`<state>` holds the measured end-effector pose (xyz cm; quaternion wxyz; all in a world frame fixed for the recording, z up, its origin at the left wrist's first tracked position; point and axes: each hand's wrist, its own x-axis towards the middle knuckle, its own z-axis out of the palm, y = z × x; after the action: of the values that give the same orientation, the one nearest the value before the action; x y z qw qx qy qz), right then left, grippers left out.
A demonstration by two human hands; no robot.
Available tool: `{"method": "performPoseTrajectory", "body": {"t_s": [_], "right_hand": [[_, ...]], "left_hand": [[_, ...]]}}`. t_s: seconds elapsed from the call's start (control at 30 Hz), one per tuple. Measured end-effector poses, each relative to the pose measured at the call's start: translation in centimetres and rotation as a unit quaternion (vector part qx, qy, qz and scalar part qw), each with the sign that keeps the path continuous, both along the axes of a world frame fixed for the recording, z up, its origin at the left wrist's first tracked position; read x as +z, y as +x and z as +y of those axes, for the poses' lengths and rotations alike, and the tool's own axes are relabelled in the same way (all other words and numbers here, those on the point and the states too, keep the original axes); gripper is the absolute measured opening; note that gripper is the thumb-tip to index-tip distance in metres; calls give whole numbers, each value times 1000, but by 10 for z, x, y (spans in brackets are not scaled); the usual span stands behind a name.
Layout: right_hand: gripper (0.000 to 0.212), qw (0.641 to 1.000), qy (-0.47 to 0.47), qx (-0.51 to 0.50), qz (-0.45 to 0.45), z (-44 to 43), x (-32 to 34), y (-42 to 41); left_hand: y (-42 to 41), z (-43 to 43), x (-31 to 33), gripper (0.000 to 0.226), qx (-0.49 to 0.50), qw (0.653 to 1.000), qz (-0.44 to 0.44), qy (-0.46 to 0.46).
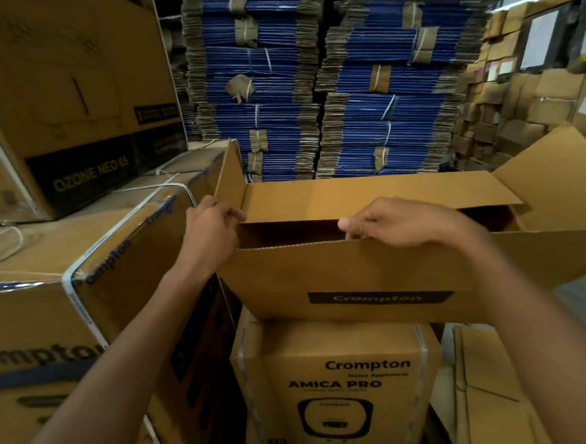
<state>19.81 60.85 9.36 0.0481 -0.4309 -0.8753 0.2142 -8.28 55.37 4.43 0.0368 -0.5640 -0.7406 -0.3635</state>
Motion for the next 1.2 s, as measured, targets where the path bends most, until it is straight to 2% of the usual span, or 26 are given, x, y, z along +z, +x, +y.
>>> {"method": "performPoseTrajectory", "body": {"t_s": [0.1, 0.17, 0.27, 0.37, 0.43, 0.5, 0.57, 0.6, 0.67, 0.8, 1.03, 1.2], "right_hand": [[31, 999, -16, -35, -35, 31, 7, -4], [21, 995, -26, -64, -76, 54, -3, -13], [33, 981, -61, -74, -169, 68, -15, -26], [55, 971, -24, -72, -227, 70, -21, -35], [56, 973, 22, -73, -216, 69, -21, -40], [38, 980, 88, -90, -151, 70, -17, -42], [18, 973, 177, -132, -68, 73, -7, -40], [16, 963, 220, -152, -39, 75, 0, -39], [24, 948, 269, -171, -14, 77, 16, -38], [38, 943, 282, -176, -27, 90, 42, -37], [31, 932, 295, -207, -44, 104, 57, -50], [63, 939, 279, -201, -21, 103, 40, -51]], "left_hand": [[3, -7, 4, 51, 1, 1000, -2, -15], [7, -8, 7, 64, 9, 999, -5, -43], [8, -9, 10, 76, 20, 994, -25, -102], [7, -12, 9, 80, 24, 991, -28, -125], [5, -12, 7, 81, 19, 993, -31, -116], [5, -12, 6, 83, 14, 993, -35, -108], [6, -11, 5, 85, 6, 994, -36, -101], [6, -12, 5, 85, 3, 995, -37, -97], [7, -14, 2, 87, 1, 995, -36, -93], [6, -21, -3, 89, -13, 995, -29, -99], [2, -23, -4, 93, -49, 992, -1, -116], [-1, -16, 0, 91, -59, 989, 2, -134]]}}
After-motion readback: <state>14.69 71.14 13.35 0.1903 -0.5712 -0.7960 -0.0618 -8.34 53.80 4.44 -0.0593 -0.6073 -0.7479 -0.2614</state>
